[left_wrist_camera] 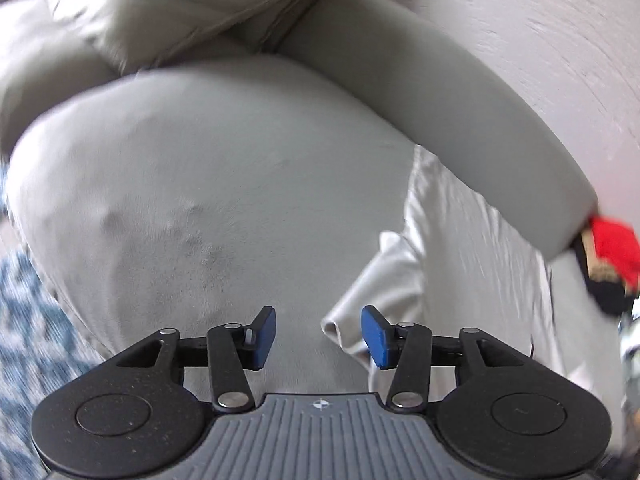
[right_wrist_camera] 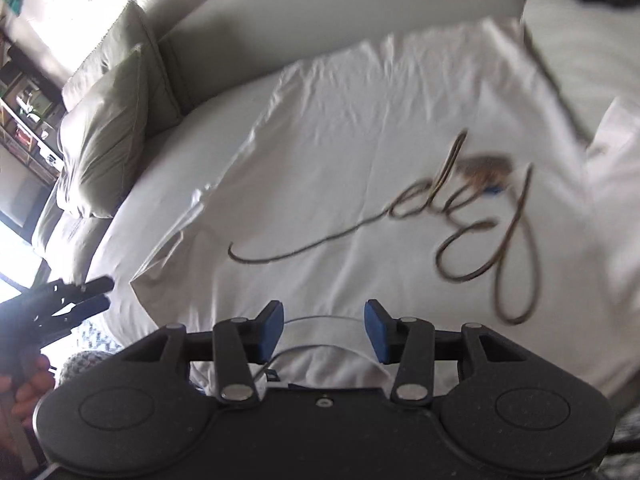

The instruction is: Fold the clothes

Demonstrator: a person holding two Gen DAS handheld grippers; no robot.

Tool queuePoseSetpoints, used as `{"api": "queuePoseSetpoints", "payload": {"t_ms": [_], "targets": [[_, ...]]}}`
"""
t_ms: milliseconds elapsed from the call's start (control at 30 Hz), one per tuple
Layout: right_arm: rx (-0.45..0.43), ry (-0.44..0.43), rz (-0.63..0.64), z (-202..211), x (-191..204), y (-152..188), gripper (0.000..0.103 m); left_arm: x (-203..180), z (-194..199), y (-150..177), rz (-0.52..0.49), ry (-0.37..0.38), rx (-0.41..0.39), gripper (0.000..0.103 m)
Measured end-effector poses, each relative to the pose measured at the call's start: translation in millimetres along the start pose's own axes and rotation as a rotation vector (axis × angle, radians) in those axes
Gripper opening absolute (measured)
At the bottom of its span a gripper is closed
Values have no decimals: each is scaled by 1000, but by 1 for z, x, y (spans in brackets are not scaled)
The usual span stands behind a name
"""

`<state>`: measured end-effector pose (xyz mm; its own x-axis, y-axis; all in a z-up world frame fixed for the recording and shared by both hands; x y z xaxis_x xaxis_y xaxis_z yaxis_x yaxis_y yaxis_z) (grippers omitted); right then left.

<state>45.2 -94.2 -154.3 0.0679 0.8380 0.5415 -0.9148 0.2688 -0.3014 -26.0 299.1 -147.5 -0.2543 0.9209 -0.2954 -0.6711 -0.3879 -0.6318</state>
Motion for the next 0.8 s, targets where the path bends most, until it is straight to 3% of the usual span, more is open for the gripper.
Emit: {"api": "queuePoseSetpoints", "payload": {"t_ms": [100, 333, 367, 400, 433, 467, 600, 700, 800], "targets": [[-9, -12, -43, -1, -6, 2, 41, 4, -15, 0, 83, 65, 41, 48], [-7, -21, -79, 5, -12, 2, 39, -19, -21, -14, -31, 41, 5, 45], [-5, -23, -83, 6, -13, 3, 39, -23, -22, -16, -48, 37, 0, 41], [-3, -25, -82, 7, -14, 3, 39, -26, -23, -18, -65, 34, -5, 26], [-2, -29, -83, 9, -16, 3, 39, -29, -24, -20, -81, 30, -11, 18], [-2, -34, -89, 10, -17, 3, 39, -33, -25, -22, -98, 26, -16, 0], [1, -54, -126, 13, -24, 2, 39, -46, -28, -31, -165, 12, -37, 0], [-4, -66, -154, 16, -29, 1, 38, -116, -11, -31, -488, -61, -155, 0], [-25, -65, -201, 23, -37, 0, 38, -191, -11, 2, -850, -63, -179, 0]]}}
Point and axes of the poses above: each gripper's, at about its wrist camera, not at the fingertips, and z roughly against the way its jaws point, x to its left, y to its underside, the point moved 2 cm from there along -z, roughly the way its jaws point, and after that the axes turned 15 degrees about -z, right-handed, at the moved point
